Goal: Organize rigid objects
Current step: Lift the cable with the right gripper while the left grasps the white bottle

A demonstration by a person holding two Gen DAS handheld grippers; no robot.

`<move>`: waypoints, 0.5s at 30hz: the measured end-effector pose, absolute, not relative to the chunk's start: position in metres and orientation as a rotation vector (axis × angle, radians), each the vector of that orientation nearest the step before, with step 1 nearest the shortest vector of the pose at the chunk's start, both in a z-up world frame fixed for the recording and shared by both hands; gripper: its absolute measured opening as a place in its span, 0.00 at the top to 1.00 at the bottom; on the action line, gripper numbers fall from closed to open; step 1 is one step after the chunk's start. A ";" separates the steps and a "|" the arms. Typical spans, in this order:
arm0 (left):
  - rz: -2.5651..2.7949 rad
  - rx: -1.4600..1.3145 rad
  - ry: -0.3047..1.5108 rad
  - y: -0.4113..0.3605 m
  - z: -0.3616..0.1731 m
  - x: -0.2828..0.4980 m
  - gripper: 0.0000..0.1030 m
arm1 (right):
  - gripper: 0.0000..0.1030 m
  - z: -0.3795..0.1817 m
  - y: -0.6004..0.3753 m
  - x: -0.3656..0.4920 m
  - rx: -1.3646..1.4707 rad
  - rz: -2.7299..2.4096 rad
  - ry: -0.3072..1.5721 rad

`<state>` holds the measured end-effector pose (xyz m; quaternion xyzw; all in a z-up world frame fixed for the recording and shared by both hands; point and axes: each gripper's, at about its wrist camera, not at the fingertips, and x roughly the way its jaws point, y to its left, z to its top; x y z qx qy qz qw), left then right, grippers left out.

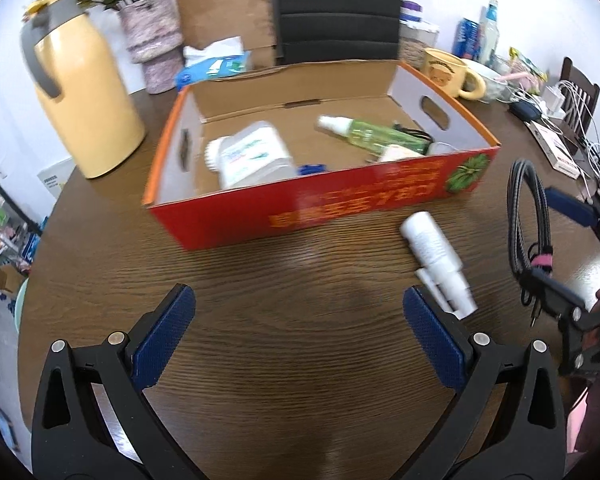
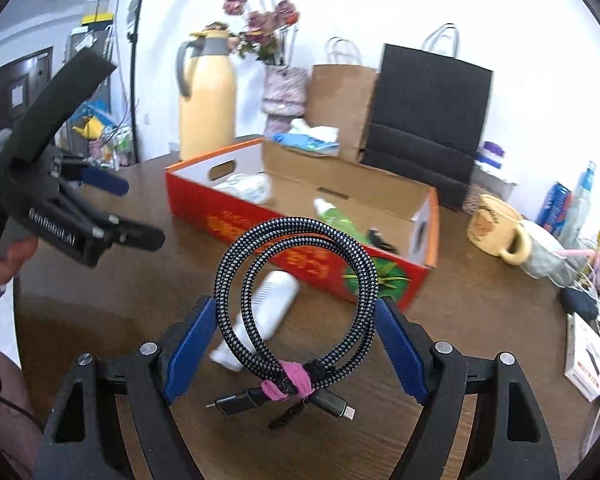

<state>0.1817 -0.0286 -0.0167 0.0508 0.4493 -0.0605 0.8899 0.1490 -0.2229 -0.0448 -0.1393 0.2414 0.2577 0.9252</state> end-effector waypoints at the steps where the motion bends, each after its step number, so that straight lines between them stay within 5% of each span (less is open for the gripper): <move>1: -0.130 0.109 0.937 -0.037 -0.018 0.183 0.00 | 0.18 -0.043 -0.232 0.150 -0.282 0.516 0.490; 15: -0.095 0.143 1.016 -0.120 -0.044 0.214 0.02 | 0.18 -0.041 -0.299 0.173 -0.132 0.425 0.485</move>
